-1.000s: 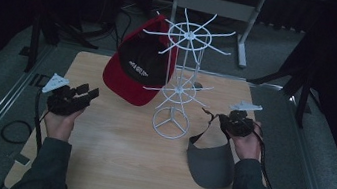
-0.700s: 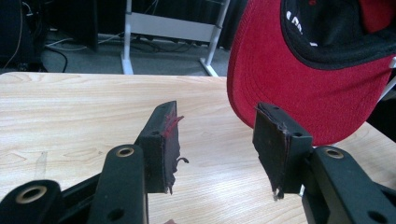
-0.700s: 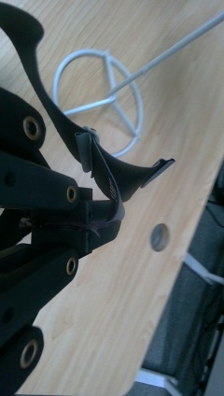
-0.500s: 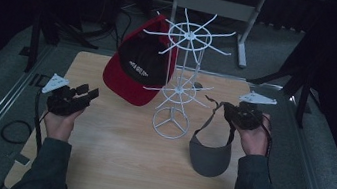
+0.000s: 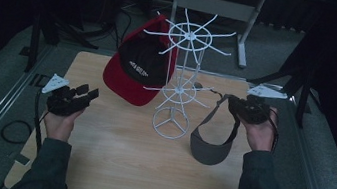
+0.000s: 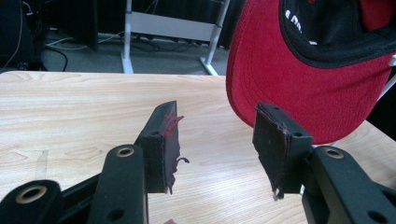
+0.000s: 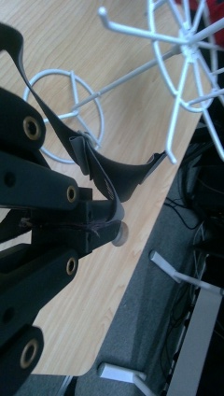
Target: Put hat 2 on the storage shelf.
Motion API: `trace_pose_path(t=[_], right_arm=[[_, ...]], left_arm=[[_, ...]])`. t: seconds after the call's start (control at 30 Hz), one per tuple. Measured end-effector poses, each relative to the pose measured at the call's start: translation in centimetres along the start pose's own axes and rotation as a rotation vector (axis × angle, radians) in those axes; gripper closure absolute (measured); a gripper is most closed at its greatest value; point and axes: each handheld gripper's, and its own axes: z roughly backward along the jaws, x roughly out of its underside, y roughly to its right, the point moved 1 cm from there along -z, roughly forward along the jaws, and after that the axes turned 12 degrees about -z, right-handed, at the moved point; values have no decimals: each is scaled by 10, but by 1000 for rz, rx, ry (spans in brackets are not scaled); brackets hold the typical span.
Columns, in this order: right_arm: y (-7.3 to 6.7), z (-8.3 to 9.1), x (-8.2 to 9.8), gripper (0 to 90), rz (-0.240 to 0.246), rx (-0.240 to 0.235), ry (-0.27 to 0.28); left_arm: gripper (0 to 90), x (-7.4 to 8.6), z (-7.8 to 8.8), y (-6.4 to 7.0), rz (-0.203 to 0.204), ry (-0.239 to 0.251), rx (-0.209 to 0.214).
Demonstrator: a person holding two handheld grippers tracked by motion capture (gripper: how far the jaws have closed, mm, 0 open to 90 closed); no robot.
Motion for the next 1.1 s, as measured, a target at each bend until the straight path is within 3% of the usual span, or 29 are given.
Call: trace_pose_path(t=[0.33,0.8,1.1], right_arm=[[4,14,-15,897,6,-15,41],[4,23,-34,897,45,3,57],[10,33,-51,897,67,31,74]], left_arm=[[511,-1,-1,1,-2,0,3],[510,-2,-1,1,-1,2,2],[511,-2,-1,0,-1,1,1]])
